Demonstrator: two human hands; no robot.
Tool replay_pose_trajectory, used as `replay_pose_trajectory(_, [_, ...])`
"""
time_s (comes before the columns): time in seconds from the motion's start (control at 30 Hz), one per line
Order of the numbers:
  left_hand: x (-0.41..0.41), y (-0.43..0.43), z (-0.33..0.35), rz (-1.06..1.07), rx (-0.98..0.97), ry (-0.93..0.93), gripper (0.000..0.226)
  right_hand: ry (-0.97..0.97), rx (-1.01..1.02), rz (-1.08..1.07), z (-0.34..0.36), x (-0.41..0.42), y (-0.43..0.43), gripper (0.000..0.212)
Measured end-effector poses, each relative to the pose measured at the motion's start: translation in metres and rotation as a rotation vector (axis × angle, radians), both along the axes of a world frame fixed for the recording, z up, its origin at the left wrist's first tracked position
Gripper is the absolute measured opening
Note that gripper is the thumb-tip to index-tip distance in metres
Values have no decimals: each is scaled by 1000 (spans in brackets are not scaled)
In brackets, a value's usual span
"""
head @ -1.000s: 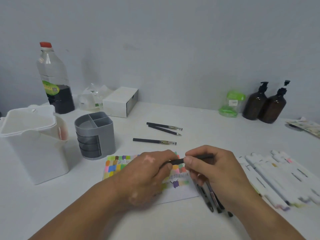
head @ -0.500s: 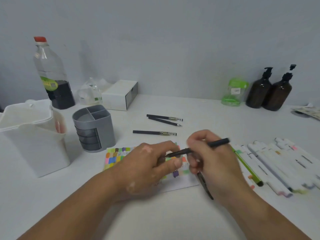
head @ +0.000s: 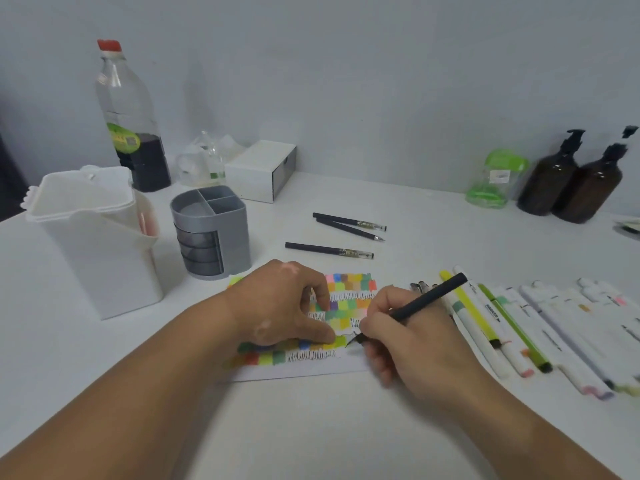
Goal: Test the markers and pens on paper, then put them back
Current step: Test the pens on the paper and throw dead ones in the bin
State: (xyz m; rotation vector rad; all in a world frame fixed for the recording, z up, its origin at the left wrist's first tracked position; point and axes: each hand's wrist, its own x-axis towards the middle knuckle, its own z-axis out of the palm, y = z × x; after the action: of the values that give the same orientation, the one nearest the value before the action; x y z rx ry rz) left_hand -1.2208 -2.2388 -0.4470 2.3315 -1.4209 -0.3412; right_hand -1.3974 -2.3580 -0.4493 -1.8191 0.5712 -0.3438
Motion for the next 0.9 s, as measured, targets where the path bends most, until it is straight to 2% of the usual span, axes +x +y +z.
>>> replay_pose_trajectory(0.1, [-1, 0, 0, -3, 20, -8, 40, -2, 77, 42, 1, 1, 3, 18])
replay_pose_trajectory(0.2, [-2, -1, 0, -1, 37, -22, 42, 50, -54, 88, 1, -1, 5, 9])
replay_pose_trajectory(0.27, [-2, -3, 1, 1, 45, -29, 43, 77, -132, 63, 0, 0, 6, 13])
replay_pose_trajectory(0.57, [-4, -4, 3, 2, 54, -16, 41, 116, -245, 73, -2, 0, 7, 15])
replay_pose_trajectory(0.9, [-6, -4, 4, 14, 55, -6, 42, 146, -272, 29, -2, -1, 4, 11])
